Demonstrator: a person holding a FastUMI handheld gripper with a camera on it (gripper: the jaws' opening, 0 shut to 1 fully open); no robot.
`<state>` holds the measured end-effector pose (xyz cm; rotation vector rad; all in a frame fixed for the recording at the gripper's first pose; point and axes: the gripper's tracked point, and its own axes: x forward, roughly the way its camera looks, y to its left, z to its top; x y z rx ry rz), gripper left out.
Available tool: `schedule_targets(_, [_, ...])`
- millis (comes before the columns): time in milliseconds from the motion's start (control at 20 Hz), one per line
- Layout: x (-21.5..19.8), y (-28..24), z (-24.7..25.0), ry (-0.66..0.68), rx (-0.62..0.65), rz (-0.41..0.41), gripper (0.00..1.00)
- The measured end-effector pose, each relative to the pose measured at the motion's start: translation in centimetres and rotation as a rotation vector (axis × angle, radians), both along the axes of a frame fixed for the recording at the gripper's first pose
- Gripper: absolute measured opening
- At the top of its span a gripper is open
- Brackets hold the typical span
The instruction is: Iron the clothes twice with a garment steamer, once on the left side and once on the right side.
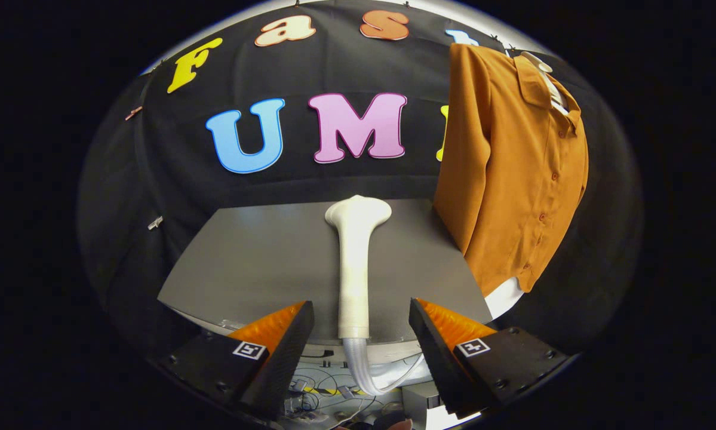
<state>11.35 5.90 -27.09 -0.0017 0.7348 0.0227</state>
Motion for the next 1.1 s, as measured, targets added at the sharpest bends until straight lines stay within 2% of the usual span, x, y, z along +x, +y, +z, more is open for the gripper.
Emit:
schedule_targets(350, [1.9,-0.1,-4.5,0.090,-0.024,-0.024,1.00])
schedule_targets(500, [2.8,0.4,-5.0,0.079,-0.011,-0.031,0.73])
schedule_targets(600, [3.3,0.8,-5.1,0.073,-0.022,-0.005,0.47])
schedule_targets(750, [3.4,1.1,-4.4,0.002,-0.048,0.012,0.31])
schedule_targets(800, [3.1,1.1,-4.2,-0.008,-0.035,0.007,0.31])
schedule_targets(850, [3.1,1.1,-3.5,-0.032,-0.016,0.007,0.26])
schedule_targets(1100, [1.1,0.6,2.2,-0.170,0.020,0.019,0.26])
